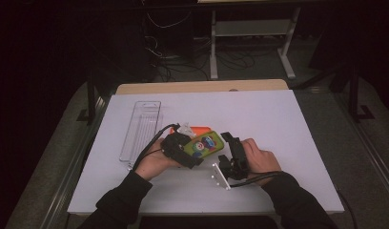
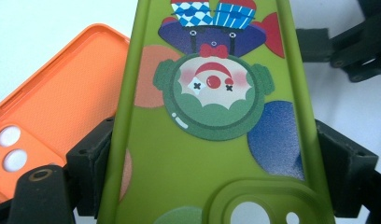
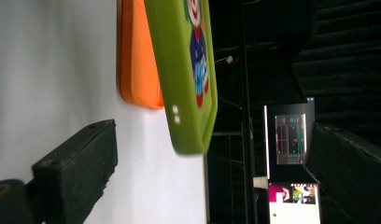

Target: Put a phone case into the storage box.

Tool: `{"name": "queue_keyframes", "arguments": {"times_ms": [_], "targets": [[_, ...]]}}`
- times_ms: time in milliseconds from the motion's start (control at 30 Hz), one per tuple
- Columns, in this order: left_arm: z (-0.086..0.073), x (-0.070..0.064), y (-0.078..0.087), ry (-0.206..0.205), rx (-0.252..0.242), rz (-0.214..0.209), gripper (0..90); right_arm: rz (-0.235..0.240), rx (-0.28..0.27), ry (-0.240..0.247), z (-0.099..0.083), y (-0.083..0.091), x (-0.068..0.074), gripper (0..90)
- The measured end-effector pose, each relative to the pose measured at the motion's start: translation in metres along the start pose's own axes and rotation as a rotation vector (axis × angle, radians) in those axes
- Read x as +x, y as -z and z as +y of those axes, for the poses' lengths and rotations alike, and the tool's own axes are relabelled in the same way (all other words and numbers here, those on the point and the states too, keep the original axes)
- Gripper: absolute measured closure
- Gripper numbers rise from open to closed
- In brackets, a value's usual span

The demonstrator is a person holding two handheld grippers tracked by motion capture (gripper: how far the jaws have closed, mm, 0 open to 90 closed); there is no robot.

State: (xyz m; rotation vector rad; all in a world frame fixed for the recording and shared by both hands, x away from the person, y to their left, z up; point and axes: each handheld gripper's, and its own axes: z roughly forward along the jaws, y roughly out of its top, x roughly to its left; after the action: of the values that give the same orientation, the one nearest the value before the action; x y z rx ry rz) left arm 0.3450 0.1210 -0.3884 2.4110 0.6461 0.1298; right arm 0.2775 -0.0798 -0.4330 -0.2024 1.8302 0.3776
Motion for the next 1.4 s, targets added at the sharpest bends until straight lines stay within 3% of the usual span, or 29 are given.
{"name": "queue_keyframes", "arguments": {"times_ms": [67, 100, 333, 367, 500, 533, 800, 867, 900, 967, 1000, 1033, 1133, 1167, 1300, 1333, 1367, 1400], "targets": [[0.001, -0.001, 0.0, -0.004, 0.003, 0.002, 15.3, -0.006, -0.002, 0.015, 0.003, -0.002, 0.0, 3.3], [0.001, -0.001, 0.0, -0.003, 0.002, 0.002, 15.3, -0.031, -0.019, -0.004, 0.005, -0.004, 0.001, 3.8], [0.001, -0.004, -0.002, 0.017, -0.023, -0.002, 15.3, -0.051, -0.027, 0.03, 0.015, -0.01, 0.005, 12.8], [0.001, -0.004, -0.002, 0.017, -0.024, -0.003, 15.3, -0.051, -0.027, 0.014, 0.016, -0.01, 0.006, 13.6], [0.001, -0.004, -0.002, 0.017, -0.021, -0.004, 15.3, -0.045, -0.024, 0.043, 0.02, -0.012, 0.01, 26.9], [0.001, -0.002, -0.001, -0.015, 0.006, -0.003, 15.3, -0.037, -0.025, 0.055, 0.021, -0.011, 0.01, 32.7], [0.001, -0.002, -0.001, -0.012, 0.0, -0.008, 15.3, -0.027, -0.038, 0.066, 0.025, -0.01, 0.013, 63.2], [0.001, -0.004, -0.002, 0.022, -0.032, -0.01, 15.3, -0.032, -0.042, 0.074, 0.025, -0.01, 0.014, 70.3], [0.001, -0.002, -0.001, 0.005, -0.017, -0.01, 15.3, -0.032, -0.043, 0.077, 0.025, -0.01, 0.015, 71.7], [0.001, -0.001, 0.0, 0.022, -0.027, -0.023, 15.3, -0.048, -0.043, 0.092, 0.025, -0.01, 0.016, 74.6], [0.0, 0.001, 0.0, 0.009, -0.018, -0.022, 15.2, -0.052, -0.042, 0.095, 0.026, -0.01, 0.017, 75.1], [0.0, -0.001, -0.001, 0.032, -0.035, -0.023, 15.2, -0.053, -0.042, 0.101, 0.026, -0.01, 0.017, 75.1], [0.0, -0.001, -0.001, 0.033, -0.033, -0.026, 15.0, -0.058, -0.043, 0.118, 0.026, -0.01, 0.018, 75.5], [0.0, 0.002, 0.0, -0.003, -0.004, -0.025, 14.9, -0.061, -0.042, 0.116, 0.026, -0.01, 0.018, 75.6], [-0.001, 0.001, 0.001, 0.001, -0.033, -0.023, 13.7, -0.068, -0.043, 0.115, 0.026, -0.01, 0.018, 75.7], [-0.001, -0.001, 0.0, 0.025, -0.069, -0.021, 13.2, -0.074, -0.044, 0.116, 0.026, -0.009, 0.017, 75.7], [0.0, 0.001, 0.003, 0.002, -0.048, -0.018, 11.8, -0.077, -0.044, 0.107, 0.026, -0.009, 0.017, 75.7], [0.0, 0.001, 0.002, 0.006, -0.057, -0.03, 6.9, -0.074, -0.041, 0.09, 0.026, -0.009, 0.017, 75.8]]}}
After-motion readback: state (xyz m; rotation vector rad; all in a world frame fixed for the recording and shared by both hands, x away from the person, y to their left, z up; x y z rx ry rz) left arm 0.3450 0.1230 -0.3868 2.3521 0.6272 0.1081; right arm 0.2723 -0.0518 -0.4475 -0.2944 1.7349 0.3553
